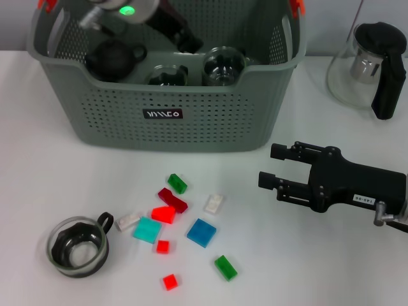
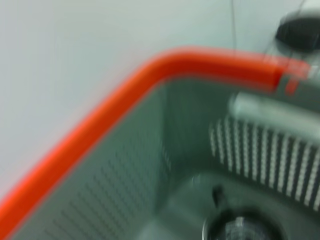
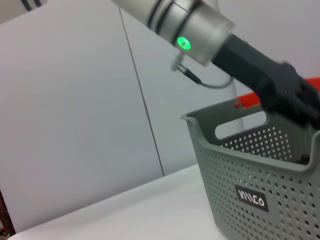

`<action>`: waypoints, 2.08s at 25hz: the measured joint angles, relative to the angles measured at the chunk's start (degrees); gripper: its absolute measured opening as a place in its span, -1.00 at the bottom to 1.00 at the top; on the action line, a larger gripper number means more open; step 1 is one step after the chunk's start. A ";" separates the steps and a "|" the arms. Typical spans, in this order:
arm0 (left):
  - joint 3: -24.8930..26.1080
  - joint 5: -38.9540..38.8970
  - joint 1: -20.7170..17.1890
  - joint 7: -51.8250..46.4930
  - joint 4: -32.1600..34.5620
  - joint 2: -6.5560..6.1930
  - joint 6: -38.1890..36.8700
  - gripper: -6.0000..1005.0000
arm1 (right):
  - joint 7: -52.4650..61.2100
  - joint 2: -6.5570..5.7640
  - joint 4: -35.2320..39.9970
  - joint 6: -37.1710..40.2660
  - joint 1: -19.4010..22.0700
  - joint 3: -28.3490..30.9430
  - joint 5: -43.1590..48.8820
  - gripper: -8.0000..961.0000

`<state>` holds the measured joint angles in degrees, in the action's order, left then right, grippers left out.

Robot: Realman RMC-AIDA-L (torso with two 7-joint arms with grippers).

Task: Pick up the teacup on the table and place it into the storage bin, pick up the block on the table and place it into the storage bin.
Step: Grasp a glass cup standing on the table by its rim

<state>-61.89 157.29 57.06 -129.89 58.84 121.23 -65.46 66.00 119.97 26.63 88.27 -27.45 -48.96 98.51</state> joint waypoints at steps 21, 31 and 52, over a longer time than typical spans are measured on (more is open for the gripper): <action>21.77 -31.63 -31.29 39.69 -0.84 -7.20 -38.51 -0.08 | 0.04 -0.28 -0.09 -0.13 0.11 0.00 0.10 0.49; 21.84 -18.26 -30.54 30.98 8.78 -5.86 -42.62 -0.08 | 2.93 -0.61 0.20 -0.17 -0.06 -0.22 0.19 0.49; 11.84 2.58 -21.02 14.03 13.68 -0.97 -41.69 -0.08 | 2.61 -0.61 0.00 -0.47 0.21 -0.10 1.86 0.49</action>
<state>-50.05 159.88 36.04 -115.86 72.52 120.26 -107.16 68.62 119.35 26.63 87.79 -27.24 -49.06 100.37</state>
